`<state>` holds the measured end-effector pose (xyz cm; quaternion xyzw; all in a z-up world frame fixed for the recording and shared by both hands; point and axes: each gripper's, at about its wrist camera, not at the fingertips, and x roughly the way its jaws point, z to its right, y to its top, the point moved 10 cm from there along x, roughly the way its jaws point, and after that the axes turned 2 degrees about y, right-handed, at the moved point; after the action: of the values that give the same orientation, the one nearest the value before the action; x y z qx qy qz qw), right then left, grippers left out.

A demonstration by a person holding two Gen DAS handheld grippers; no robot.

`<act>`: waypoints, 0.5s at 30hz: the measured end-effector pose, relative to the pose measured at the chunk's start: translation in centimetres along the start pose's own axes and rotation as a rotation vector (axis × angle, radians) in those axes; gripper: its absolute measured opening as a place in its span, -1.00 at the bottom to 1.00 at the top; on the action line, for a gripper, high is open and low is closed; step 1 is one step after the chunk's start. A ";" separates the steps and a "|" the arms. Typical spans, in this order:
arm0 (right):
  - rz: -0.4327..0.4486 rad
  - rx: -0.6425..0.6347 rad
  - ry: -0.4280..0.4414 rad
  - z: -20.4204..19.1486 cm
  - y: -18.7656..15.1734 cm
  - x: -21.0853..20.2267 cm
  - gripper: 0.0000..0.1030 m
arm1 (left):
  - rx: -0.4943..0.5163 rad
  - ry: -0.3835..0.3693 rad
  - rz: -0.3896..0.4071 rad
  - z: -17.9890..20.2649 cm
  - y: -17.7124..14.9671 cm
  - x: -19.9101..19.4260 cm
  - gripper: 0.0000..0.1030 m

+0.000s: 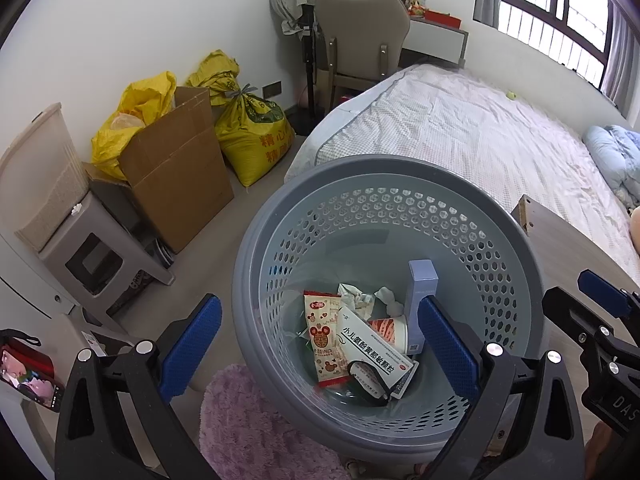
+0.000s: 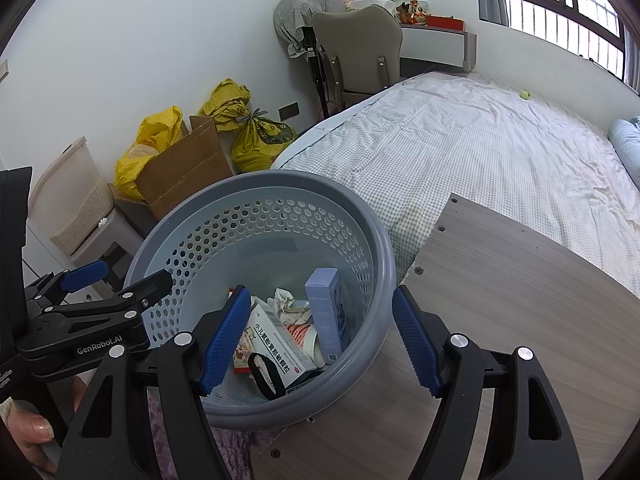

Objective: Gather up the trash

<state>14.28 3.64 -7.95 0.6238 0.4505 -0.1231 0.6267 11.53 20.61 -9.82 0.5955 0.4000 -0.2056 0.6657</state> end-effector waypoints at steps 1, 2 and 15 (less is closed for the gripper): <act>0.000 0.000 0.000 0.0 0.0 0.0 0.36 | -0.001 -0.002 -0.001 0.0 0.0 0.0 0.88; 0.000 -0.001 -0.001 0.0 0.0 0.0 0.36 | -0.002 -0.004 -0.002 0.1 -0.1 0.0 0.88; 0.001 -0.001 -0.001 0.0 0.0 0.0 0.36 | -0.006 0.002 0.005 0.2 -0.1 -0.3 0.88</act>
<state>14.24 3.65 -7.98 0.6237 0.4498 -0.1229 0.6274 11.37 20.34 -9.67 0.5946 0.4000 -0.2020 0.6676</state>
